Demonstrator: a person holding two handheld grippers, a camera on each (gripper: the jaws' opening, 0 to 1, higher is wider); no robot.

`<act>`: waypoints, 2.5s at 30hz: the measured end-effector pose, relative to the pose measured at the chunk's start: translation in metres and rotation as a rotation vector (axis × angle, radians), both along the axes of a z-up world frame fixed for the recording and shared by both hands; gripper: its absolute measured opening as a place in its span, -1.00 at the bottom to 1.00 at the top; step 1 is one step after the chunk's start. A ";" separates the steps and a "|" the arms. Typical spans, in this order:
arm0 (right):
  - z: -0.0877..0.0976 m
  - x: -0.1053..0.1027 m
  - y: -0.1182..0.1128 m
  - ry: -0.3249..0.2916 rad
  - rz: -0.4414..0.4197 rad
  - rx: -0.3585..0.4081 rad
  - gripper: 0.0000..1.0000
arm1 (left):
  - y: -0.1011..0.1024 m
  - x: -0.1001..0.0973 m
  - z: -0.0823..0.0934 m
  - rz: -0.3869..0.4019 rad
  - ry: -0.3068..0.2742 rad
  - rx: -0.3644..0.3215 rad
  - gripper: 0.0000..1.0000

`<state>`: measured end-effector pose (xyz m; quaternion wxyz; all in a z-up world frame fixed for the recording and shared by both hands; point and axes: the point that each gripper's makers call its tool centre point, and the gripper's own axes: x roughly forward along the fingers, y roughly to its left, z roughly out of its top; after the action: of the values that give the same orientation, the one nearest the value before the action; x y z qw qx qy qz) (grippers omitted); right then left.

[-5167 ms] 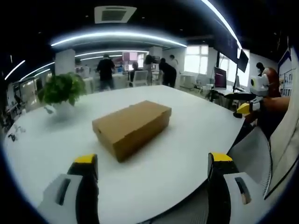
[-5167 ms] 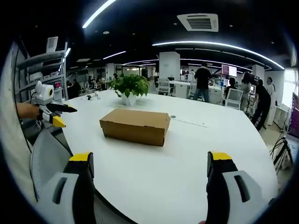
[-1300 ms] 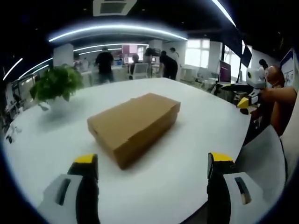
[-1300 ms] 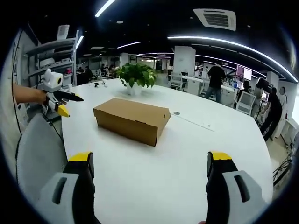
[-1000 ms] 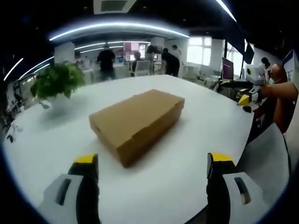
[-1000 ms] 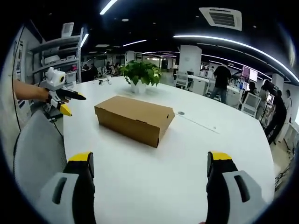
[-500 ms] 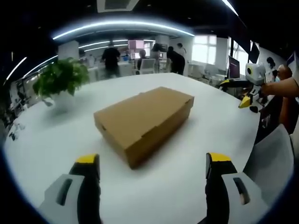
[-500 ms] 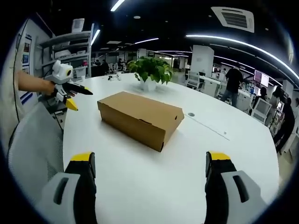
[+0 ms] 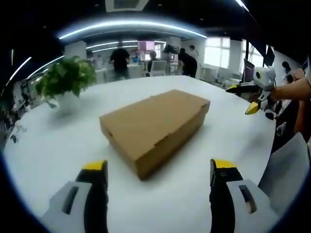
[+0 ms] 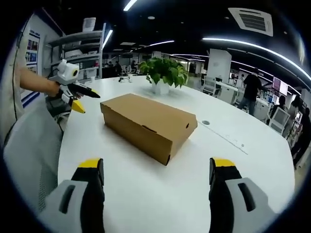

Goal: Operate the shoe box by opening the lid, removing the specified soft item, and placing it in the target area until the item is outside and the box remains undamaged.

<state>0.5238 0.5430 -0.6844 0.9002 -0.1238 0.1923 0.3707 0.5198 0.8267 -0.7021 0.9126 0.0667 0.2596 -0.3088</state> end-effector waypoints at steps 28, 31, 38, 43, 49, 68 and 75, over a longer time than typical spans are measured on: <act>-0.024 0.059 0.030 0.051 0.059 0.008 0.33 | -0.005 0.033 -0.012 0.099 0.020 -0.006 0.37; -0.027 0.063 0.034 0.060 0.064 0.009 0.27 | -0.004 0.037 -0.015 0.112 0.022 -0.006 0.32; -0.034 0.073 0.040 0.069 0.066 -0.001 0.09 | -0.004 0.041 -0.021 0.141 0.033 -0.004 0.24; -0.036 0.078 0.047 0.069 0.084 -0.012 0.00 | -0.006 0.043 -0.023 0.143 0.037 -0.003 0.17; -0.041 0.083 0.052 0.077 0.095 -0.022 -0.11 | -0.005 0.044 -0.026 0.150 0.039 0.003 0.08; -0.041 0.080 0.052 0.107 0.071 -0.025 -0.14 | -0.003 0.045 -0.026 0.159 0.058 0.014 -0.05; -0.041 0.079 0.052 0.109 0.054 -0.031 -0.16 | -0.002 0.045 -0.026 0.142 0.064 0.031 -0.07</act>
<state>0.6024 0.5953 -0.7258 0.8759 -0.1224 0.2435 0.3981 0.5650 0.8246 -0.7284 0.9223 0.0523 0.2973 -0.2412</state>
